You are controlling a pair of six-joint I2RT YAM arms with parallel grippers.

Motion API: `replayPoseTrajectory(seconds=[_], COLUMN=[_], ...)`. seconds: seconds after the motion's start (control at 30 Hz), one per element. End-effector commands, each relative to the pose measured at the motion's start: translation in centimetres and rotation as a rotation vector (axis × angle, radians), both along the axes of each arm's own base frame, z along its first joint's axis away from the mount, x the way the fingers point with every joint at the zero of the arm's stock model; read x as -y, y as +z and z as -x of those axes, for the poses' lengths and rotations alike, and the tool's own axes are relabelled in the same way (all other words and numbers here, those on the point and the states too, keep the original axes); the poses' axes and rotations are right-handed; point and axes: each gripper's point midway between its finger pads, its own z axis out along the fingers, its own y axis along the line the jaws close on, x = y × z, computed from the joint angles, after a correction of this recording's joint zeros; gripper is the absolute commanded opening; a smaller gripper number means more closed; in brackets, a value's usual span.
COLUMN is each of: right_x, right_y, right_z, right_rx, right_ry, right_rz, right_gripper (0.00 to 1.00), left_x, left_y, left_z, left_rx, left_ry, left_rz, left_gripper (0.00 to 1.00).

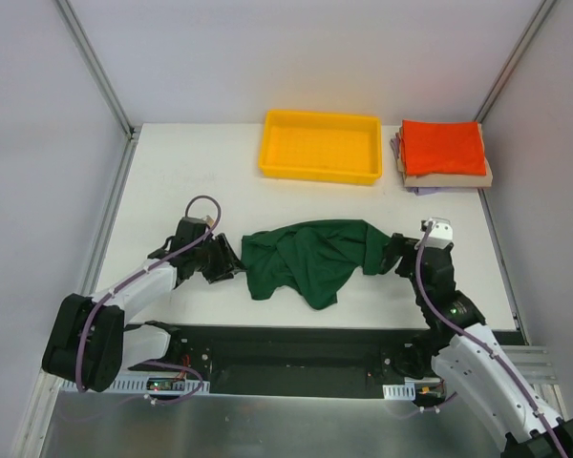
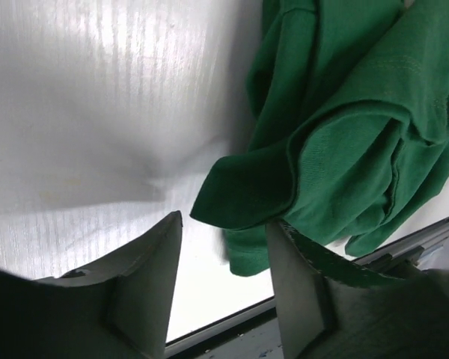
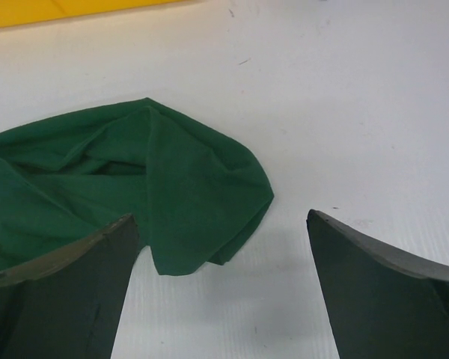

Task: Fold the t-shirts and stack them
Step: Flatten out the tshirt

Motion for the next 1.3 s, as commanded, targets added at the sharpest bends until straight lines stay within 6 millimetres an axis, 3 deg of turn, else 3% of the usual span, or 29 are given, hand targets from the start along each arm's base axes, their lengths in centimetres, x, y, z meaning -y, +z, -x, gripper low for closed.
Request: replayPoseTrajectory(seconds=[0.0,0.1,0.27,0.47,0.67,0.73,0.93,1.1,1.27], right_x=[-2.5,-4.3,-7.4,-11.7,-13.8,-14.0,-11.9,-12.2,-12.4], right_y=[0.5,0.1,-1.1,-2.4,-3.8,-3.9,-4.4,-5.5,-6.4], right_z=[-0.4,-0.1,1.1,3.5,2.9,2.1,0.0,-1.2,-2.3], right_rx=[0.022,-0.025,-0.163,-0.295,-0.353,-0.361,-0.367,-0.392,-0.413], right_ry=[0.138,0.23,0.353,0.438,0.374,0.342,0.094,0.054,0.009], right_rz=[-0.028,-0.055,-0.103,-0.037,0.015,0.046,0.106,0.166,0.224], right_gripper=[0.96,0.96,0.97,0.99,0.95,0.92,0.86,0.82,0.71], left_x=[0.8,0.5,-2.2,-6.4,-9.5,-9.6,-9.5,-9.4,-9.3], left_y=[1.9,2.3,4.9,8.1,10.1,9.9,8.7,8.4,8.1], left_z=[-2.7,-3.3,-4.4,-3.8,-2.8,-2.7,-2.3,-2.3,-2.3], left_rx=[0.106,0.109,0.203,0.341,0.434,0.431,0.401,0.389,0.375], left_ry=[-0.02,-0.011,0.085,0.27,0.375,0.391,0.379,0.375,0.365], left_rz=[0.006,-0.021,-0.144,-0.252,-0.331,-0.325,-0.327,-0.33,-0.336], left_gripper=[0.38,0.0,0.0,0.0,0.0,0.0,0.0,0.0,0.0])
